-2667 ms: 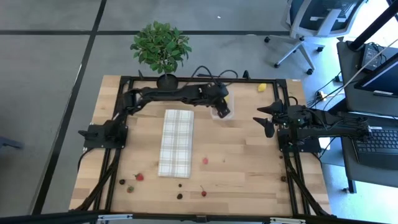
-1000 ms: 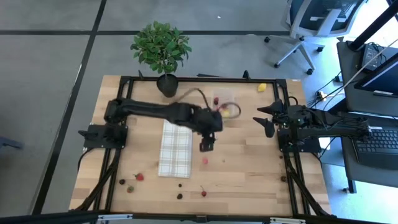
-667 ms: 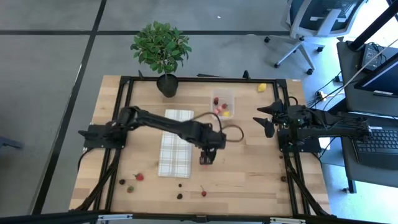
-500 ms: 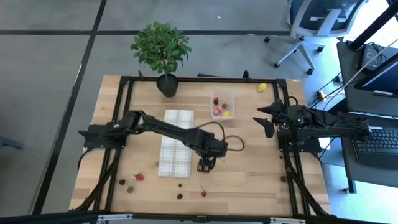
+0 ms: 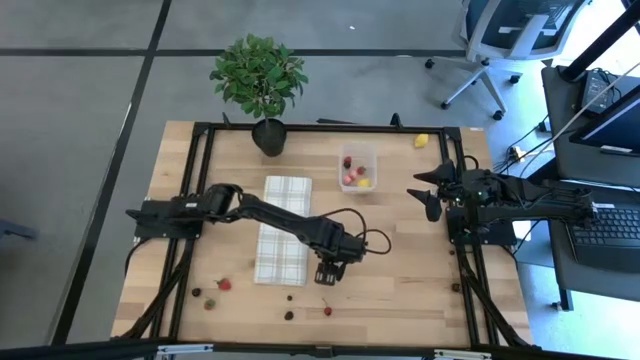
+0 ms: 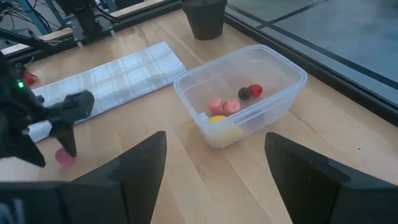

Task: Pick and placing Produce into tupperware
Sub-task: Put the apricot into the transparent bin

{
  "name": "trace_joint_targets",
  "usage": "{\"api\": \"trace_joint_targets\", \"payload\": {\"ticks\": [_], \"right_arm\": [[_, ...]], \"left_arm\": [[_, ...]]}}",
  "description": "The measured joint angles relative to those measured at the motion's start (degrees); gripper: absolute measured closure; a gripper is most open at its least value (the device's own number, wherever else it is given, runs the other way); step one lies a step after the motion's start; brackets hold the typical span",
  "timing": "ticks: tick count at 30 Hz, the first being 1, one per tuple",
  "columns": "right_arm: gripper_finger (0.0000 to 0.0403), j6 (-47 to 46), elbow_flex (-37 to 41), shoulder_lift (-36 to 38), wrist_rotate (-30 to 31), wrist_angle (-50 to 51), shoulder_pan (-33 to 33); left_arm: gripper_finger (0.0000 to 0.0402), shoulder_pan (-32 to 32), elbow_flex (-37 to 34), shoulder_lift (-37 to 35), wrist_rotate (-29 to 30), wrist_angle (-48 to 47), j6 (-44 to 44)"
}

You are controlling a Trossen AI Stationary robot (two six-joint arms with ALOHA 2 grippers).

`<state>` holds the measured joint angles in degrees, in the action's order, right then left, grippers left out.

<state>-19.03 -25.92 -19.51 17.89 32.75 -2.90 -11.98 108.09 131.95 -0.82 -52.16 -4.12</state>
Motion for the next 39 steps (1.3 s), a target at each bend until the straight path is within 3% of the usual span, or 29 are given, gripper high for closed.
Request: {"api": "trace_joint_targets", "payload": {"ticks": [8, 24, 29, 33, 39], "right_arm": [[0.013, -0.2, 0.0, 0.0, 0.0, 0.1, 0.0], [0.013, -0.2, 0.0, 0.0, 0.0, 0.2, 0.0], [0.013, -0.2, 0.0, 0.0, 0.0, 0.1, 0.0], [0.013, -0.2, 0.0, 0.0, 0.0, 0.1, 0.0], [0.013, -0.2, 0.0, 0.0, 0.0, 0.1, 0.0]], "left_arm": [[0.0205, 0.1, -0.9, 0.9, -0.4, -1.0, -0.2], [0.0325, 1.9, -1.2, 0.2, -0.6, -1.9, -0.2], [0.033, 5.8, -1.3, -4.8, -0.1, -2.4, -0.2], [0.0321, 10.2, -1.2, -9.6, 5.3, -1.2, -2.1], [0.0323, 17.4, -1.1, -12.0, 9.2, 10.1, -2.9]]}}
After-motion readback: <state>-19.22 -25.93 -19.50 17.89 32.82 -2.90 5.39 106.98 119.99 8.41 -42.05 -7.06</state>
